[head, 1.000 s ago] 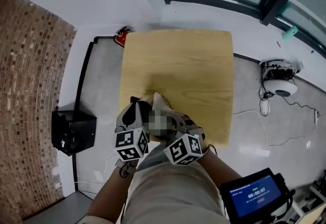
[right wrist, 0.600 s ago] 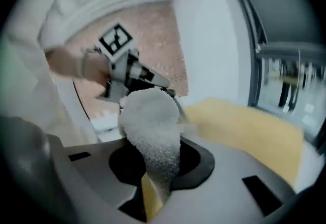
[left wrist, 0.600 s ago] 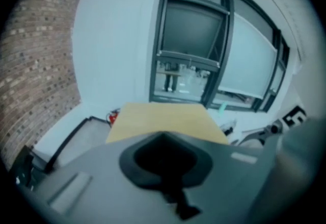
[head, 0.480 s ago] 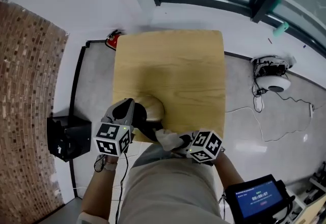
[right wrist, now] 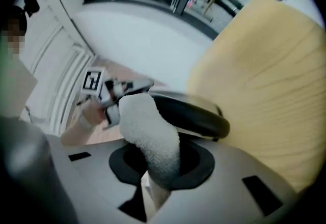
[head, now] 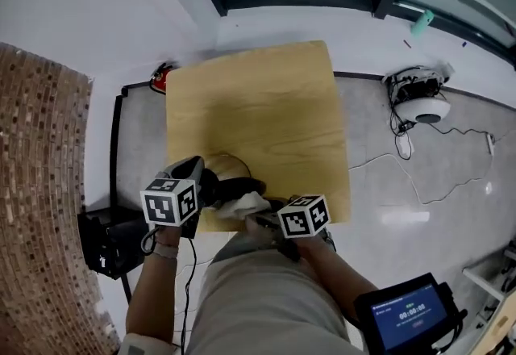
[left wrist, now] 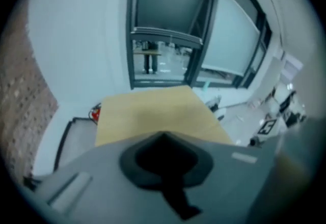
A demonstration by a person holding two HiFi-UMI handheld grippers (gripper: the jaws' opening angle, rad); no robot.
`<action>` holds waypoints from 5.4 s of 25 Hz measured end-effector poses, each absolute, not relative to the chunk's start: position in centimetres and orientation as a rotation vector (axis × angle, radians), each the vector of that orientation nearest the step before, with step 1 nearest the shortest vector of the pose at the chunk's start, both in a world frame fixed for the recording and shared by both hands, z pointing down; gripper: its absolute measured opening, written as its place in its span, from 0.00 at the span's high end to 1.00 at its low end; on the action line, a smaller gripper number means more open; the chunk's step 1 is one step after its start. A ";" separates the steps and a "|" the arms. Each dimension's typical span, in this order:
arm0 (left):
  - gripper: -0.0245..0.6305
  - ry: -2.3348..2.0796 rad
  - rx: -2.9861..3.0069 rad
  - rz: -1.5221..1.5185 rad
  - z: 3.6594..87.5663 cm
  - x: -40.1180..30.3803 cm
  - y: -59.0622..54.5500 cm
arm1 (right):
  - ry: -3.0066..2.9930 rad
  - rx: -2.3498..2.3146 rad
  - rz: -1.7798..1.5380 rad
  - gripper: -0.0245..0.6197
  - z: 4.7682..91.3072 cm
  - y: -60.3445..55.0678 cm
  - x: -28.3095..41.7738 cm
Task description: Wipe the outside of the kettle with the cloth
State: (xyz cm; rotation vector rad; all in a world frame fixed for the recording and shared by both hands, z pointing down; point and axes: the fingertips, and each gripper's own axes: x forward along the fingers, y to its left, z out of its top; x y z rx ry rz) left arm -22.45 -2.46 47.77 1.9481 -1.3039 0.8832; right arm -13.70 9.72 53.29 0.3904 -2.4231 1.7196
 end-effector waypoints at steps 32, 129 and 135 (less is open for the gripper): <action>0.98 -1.430 2.380 0.925 45.0 -16.1 -0.4 | -1.899 0.451 -0.175 0.83 61.7 -0.4 -10.6; 0.92 -1.368 2.382 0.830 45.0 -14.8 -1.2 | -2.951 0.656 1.174 0.84 48.0 5.1 -10.1; 0.92 -1.356 2.354 0.822 45.3 -14.9 -1.6 | -2.159 0.588 1.379 0.84 63.7 7.5 -7.7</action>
